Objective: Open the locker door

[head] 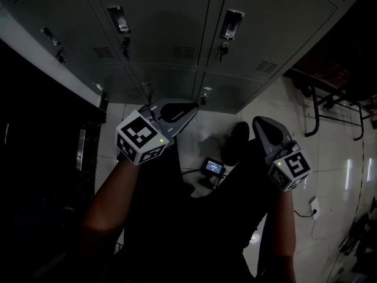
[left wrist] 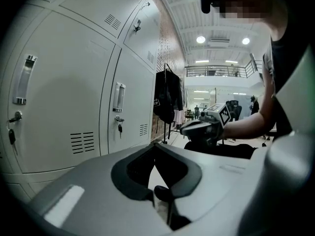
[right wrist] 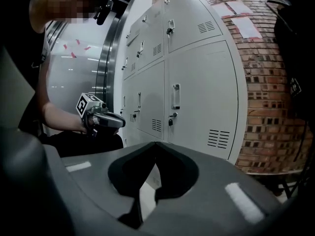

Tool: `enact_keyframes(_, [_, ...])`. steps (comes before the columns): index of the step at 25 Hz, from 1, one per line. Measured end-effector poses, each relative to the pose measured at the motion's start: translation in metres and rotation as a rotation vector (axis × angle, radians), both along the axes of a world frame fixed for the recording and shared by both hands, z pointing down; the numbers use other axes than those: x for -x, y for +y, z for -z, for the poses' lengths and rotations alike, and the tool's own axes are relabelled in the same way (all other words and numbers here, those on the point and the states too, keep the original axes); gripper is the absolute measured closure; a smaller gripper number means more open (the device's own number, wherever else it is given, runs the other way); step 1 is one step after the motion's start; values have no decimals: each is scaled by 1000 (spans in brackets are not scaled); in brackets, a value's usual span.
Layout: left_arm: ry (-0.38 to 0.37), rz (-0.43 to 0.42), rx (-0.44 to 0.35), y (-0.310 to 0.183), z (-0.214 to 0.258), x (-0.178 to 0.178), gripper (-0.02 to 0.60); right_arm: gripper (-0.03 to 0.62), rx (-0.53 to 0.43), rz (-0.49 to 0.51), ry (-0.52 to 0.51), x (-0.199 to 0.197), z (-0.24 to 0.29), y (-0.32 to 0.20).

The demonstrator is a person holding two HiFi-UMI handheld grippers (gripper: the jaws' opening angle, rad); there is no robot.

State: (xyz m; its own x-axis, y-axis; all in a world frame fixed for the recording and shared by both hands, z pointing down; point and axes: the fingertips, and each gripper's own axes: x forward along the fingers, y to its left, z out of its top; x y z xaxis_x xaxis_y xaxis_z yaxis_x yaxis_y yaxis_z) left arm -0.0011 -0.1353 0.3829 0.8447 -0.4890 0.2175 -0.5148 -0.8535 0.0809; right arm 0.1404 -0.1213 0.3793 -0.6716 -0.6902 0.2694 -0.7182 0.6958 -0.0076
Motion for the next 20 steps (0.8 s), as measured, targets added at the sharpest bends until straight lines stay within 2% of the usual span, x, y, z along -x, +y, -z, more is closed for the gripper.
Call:
enact_keyframes(8, [8,5,-9,0,0,2,569,591,-56,21,69,16,1,-6])
enact_keyframes(13, [15,2,-8,3,0,0,569,591,-70,30,216,43,-7,-30])
enact_keyframes(18, [20,2,-16,3,0,3,569,589,-167,4,386,75,9,-85])
enact_keyframes(20, [30,4,-16,3,1,5,569,544,-195,-17,430,84,17,-108])
